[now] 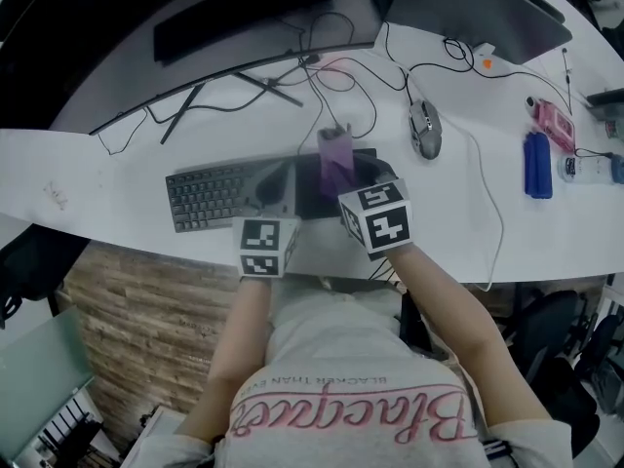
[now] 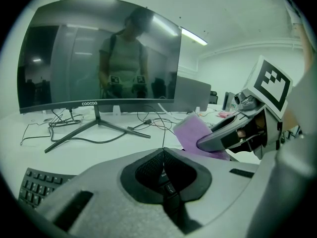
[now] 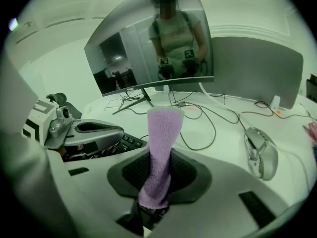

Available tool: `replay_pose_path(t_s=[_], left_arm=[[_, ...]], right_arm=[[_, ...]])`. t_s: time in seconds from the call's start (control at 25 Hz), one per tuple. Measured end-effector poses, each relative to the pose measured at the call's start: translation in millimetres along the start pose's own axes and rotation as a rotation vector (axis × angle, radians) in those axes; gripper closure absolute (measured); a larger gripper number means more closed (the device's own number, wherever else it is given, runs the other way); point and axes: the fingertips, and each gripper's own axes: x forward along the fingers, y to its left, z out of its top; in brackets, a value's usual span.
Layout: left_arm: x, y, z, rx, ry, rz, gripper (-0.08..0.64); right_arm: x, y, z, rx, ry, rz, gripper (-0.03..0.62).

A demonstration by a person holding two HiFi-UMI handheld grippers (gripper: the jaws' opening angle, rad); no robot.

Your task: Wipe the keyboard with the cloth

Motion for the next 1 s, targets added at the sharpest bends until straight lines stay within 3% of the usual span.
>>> replay_pose_path(t_s=[0.52, 1.0], left_arm=[[10.8, -26.3, 4.2, 0.033, 0.002, -0.034, 0.555], [4.0, -32.0, 13.6, 0.068, -0.019, -0.064, 0.555]], right_arm=[[-22.7, -41.2, -10.1, 0.006, -0.01, -0.068, 0.506], [-45.1, -72.7, -17.9, -0.037, -0.003, -0.224, 0.506]])
